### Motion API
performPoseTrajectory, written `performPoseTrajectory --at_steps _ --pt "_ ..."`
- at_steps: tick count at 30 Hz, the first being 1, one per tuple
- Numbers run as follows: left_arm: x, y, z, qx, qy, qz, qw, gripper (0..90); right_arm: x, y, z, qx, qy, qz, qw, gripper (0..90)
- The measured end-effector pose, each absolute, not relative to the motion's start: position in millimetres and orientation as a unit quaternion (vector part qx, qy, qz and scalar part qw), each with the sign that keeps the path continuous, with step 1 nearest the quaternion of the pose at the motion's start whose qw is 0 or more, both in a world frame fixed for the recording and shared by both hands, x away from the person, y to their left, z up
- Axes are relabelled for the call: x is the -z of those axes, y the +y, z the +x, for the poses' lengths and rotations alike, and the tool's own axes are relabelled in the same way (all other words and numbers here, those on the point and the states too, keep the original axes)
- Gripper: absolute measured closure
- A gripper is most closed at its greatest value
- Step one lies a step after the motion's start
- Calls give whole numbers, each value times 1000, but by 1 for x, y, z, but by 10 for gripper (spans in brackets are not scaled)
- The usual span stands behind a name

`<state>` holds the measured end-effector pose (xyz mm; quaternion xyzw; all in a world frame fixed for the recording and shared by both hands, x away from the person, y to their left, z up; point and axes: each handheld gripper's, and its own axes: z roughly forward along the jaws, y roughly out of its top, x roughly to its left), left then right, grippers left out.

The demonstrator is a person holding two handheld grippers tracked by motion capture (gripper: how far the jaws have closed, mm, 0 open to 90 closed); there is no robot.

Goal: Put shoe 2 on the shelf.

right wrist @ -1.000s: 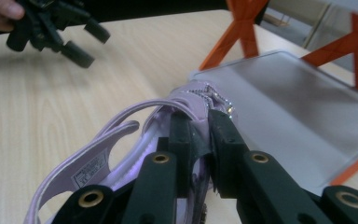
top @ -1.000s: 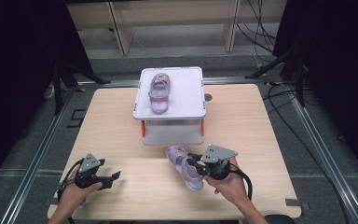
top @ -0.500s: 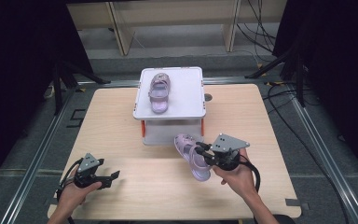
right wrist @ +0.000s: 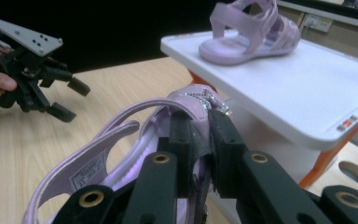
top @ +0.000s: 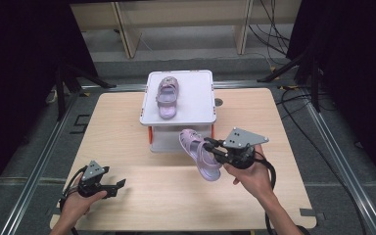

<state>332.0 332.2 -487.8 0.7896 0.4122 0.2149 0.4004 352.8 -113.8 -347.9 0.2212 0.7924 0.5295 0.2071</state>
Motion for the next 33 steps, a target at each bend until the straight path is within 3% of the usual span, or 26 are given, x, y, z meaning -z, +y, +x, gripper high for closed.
performPoseTrajectory --at_steps 21,33 --pt "487 333 331 -215 415 793 392 150 288 -100 398 -546 774 208 245 812" --pt "488 332 331 -211 416 786 405 150 281 -94 440 -521 771 255 263 814"
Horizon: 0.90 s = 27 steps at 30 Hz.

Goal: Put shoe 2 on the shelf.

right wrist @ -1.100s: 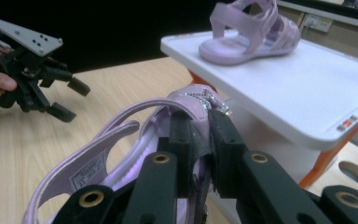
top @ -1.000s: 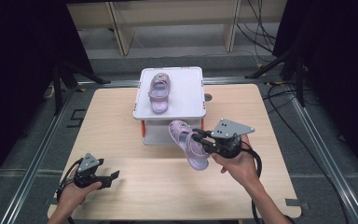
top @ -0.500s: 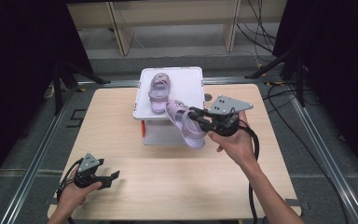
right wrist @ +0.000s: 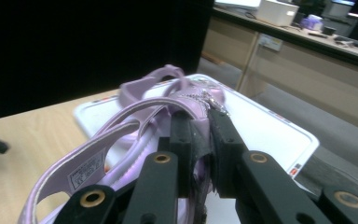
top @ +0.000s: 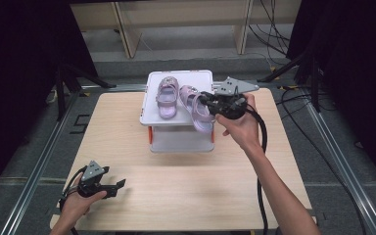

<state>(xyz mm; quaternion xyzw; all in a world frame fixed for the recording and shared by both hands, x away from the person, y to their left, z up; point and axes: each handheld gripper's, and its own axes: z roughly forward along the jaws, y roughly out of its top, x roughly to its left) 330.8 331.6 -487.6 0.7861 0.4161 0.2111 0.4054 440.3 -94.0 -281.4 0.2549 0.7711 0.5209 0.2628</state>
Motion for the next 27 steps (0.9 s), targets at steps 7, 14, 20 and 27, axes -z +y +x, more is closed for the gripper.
performPoseTrajectory --at_steps 7,14,20,27 --pt "488 332 331 -211 415 788 404 150 285 -83 468 -504 768 295 263 814" --pt "486 334 331 -215 406 795 396 150 287 -67 493 -483 766 314 285 813" --pt "485 332 329 -209 414 788 405 150 287 -59 509 -471 762 315 313 813" --pt "485 332 329 -211 411 788 406 149 294 -51 521 -453 760 331 327 812"
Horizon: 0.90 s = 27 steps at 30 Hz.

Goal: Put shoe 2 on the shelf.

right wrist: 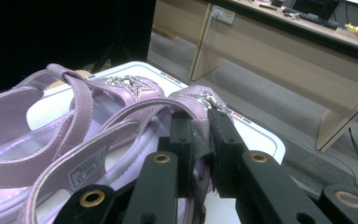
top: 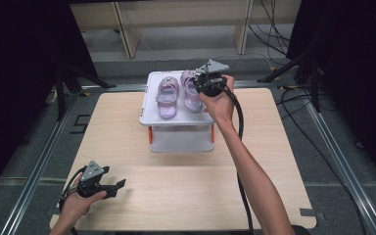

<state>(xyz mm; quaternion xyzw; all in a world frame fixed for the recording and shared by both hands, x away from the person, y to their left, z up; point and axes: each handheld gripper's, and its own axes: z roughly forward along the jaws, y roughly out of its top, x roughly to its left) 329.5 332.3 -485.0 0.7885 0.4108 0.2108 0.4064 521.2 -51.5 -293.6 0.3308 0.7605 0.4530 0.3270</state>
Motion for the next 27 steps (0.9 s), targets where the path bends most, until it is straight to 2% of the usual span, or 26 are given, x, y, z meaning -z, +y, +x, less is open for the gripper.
performPoseTrajectory --at_steps 11,17,25,27 --pt "485 332 329 -210 414 787 407 150 304 -42 532 -437 768 340 321 785" --pt "485 332 329 -212 410 788 409 150 307 -37 532 -433 780 347 289 671" --pt "485 333 330 -215 401 796 399 150 307 -39 531 -435 779 344 294 562" --pt "485 331 329 -211 408 788 410 150 306 -41 531 -443 779 348 275 519"
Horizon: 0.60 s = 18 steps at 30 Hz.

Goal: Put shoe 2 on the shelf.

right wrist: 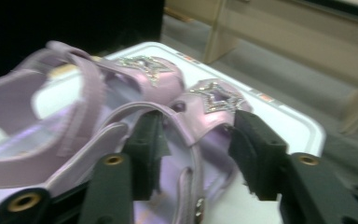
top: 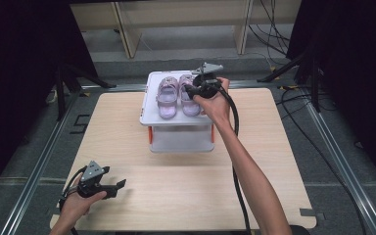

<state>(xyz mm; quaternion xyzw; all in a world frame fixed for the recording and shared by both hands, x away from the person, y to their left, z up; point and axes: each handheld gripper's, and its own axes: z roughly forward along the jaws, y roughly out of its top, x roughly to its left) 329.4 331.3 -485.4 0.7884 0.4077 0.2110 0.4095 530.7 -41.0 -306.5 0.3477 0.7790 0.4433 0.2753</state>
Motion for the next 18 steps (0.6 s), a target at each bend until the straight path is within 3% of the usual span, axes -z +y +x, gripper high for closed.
performPoseTrajectory --at_steps 2,18 --pt "485 331 330 -211 407 789 409 150 303 -43 528 -453 777 353 256 513" --pt "485 333 330 -215 404 794 400 150 287 -58 495 -509 756 319 258 497"
